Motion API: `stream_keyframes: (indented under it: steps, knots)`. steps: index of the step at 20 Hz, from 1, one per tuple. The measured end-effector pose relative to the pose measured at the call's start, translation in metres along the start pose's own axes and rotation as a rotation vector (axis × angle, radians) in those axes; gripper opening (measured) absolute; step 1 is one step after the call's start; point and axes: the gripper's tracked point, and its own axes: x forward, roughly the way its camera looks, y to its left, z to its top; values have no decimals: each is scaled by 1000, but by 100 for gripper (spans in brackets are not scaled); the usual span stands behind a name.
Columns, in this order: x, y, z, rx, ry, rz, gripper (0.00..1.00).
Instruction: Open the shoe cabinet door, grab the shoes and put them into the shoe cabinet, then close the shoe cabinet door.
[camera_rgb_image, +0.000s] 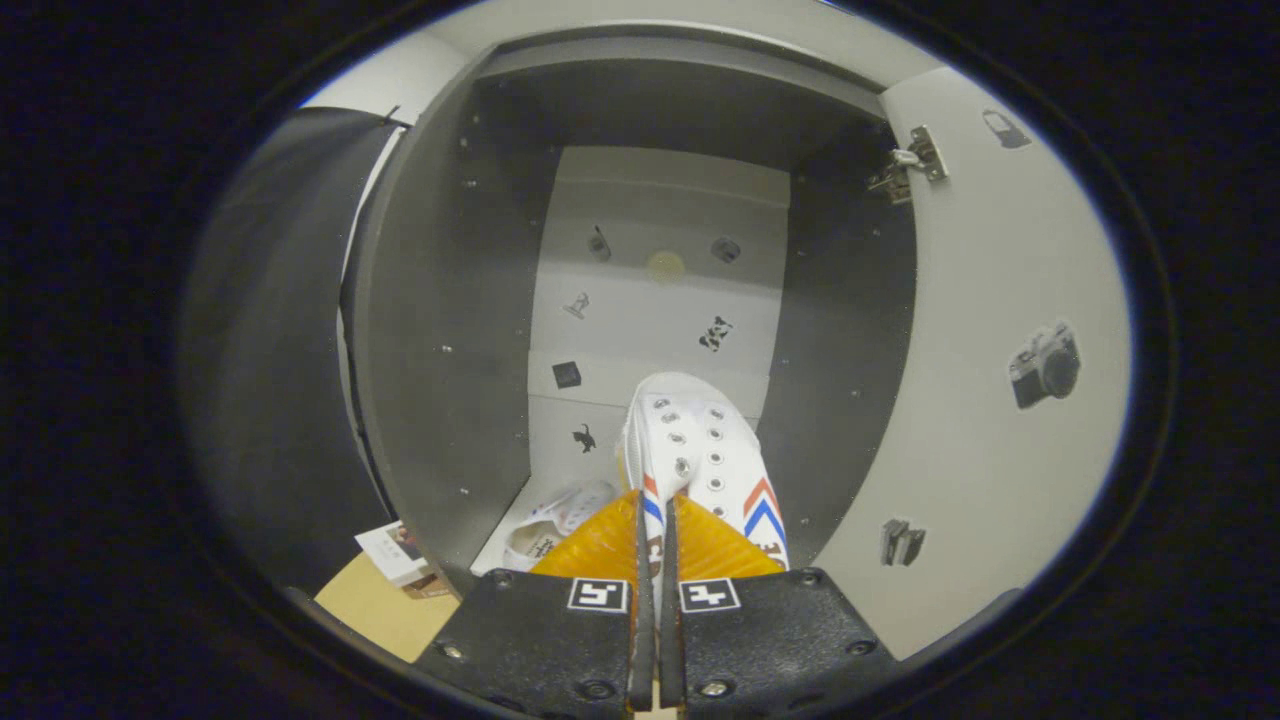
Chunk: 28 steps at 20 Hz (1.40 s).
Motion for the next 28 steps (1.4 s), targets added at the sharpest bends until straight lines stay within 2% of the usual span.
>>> stream_keyframes:
  steps: [5, 11, 14, 18, 21, 23, 25, 28]
  knots:
    - [78, -13, -21, -16, 55, -59, 6]
    - [157, -25, -78, 2, 171, -84, 6]
    - [178, -25, -108, -3, 231, -100, 6]
    - [194, -12, -132, 25, 281, -67, 8]
    - [195, -19, -132, -33, 282, -137, 10]
    - [193, -20, -131, -49, 275, -142, 20]
    - [188, -23, -125, -59, 252, -141, 25]
    - [171, -27, -112, -81, 212, -153, 38]
